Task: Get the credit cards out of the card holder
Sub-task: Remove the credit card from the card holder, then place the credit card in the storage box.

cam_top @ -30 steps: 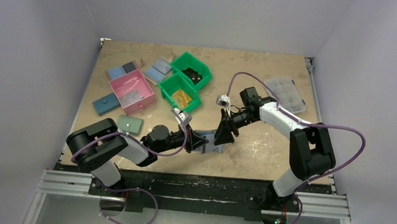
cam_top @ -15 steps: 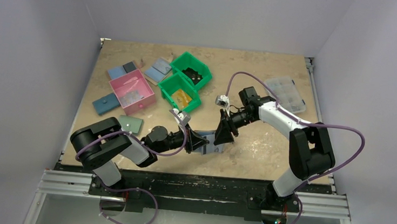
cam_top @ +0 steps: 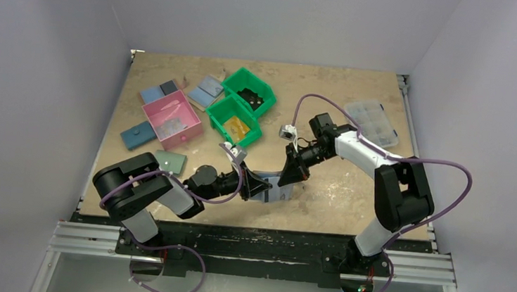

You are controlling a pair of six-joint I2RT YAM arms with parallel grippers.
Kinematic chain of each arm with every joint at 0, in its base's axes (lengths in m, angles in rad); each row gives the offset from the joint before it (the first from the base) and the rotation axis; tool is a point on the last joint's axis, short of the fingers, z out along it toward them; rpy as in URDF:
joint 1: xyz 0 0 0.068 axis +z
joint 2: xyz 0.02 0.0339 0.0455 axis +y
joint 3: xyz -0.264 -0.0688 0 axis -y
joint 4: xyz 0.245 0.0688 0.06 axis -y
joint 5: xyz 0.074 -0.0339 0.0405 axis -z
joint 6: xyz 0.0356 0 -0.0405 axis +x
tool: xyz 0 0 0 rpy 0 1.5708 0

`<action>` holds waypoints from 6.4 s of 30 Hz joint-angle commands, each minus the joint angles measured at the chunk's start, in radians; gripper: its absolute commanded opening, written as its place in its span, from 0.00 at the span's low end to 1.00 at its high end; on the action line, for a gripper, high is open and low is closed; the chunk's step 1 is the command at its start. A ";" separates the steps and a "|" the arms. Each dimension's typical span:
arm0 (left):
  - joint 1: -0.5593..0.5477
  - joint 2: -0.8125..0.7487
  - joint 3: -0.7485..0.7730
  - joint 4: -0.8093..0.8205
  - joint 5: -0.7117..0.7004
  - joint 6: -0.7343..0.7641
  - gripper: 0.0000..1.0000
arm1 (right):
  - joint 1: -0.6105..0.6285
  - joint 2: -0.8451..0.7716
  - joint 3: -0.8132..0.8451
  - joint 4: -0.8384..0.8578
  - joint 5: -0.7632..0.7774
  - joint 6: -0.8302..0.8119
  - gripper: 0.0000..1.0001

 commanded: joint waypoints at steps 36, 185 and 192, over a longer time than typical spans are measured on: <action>0.009 -0.033 -0.079 0.137 -0.046 -0.071 0.13 | 0.008 0.044 0.082 -0.113 0.027 -0.117 0.00; 0.065 -0.754 0.260 -1.245 -0.486 -0.739 0.00 | 0.092 -0.512 -0.042 0.156 0.113 -0.550 0.99; 0.112 -0.904 0.353 -1.425 -0.597 -0.222 0.00 | 0.020 -0.524 0.015 0.041 0.082 -0.320 0.99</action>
